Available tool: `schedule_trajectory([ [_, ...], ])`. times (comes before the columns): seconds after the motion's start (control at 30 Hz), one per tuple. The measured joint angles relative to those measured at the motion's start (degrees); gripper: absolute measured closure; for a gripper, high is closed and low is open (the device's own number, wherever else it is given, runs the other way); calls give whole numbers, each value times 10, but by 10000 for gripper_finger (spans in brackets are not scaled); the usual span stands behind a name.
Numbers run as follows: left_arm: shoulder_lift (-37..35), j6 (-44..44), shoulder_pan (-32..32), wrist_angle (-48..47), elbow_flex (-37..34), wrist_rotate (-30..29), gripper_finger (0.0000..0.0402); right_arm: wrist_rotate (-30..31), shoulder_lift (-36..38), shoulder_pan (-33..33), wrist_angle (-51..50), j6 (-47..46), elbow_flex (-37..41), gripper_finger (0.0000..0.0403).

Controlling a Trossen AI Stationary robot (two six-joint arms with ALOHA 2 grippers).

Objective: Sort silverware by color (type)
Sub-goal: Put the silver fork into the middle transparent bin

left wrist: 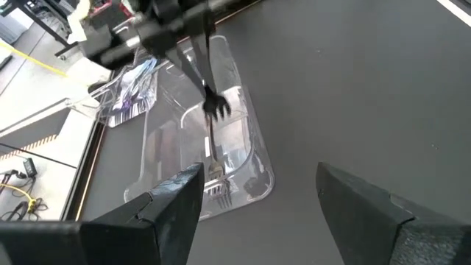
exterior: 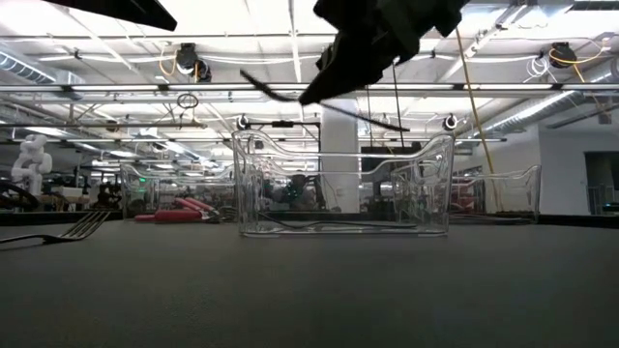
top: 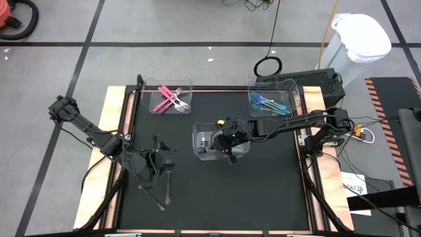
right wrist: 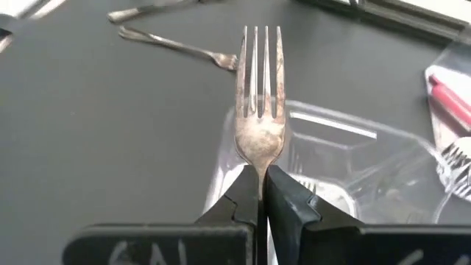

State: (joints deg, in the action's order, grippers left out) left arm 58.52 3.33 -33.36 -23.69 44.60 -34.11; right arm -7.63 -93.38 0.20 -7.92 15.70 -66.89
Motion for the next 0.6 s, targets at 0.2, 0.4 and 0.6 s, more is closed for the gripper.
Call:
schedule_trajectory([
  [0.2, 0, 0, 0, 0, 0, 0, 140, 1, -22, -15, 0, -6, 0, 394],
  [0.4, 0, 0, 0, 0, 0, 0, 139, 1, -27, -27, 0, -15, 0, 394],
  [0.6, 0, 0, 0, 0, 0, 0, 139, 1, -27, -28, 0, -15, 0, 394],
])
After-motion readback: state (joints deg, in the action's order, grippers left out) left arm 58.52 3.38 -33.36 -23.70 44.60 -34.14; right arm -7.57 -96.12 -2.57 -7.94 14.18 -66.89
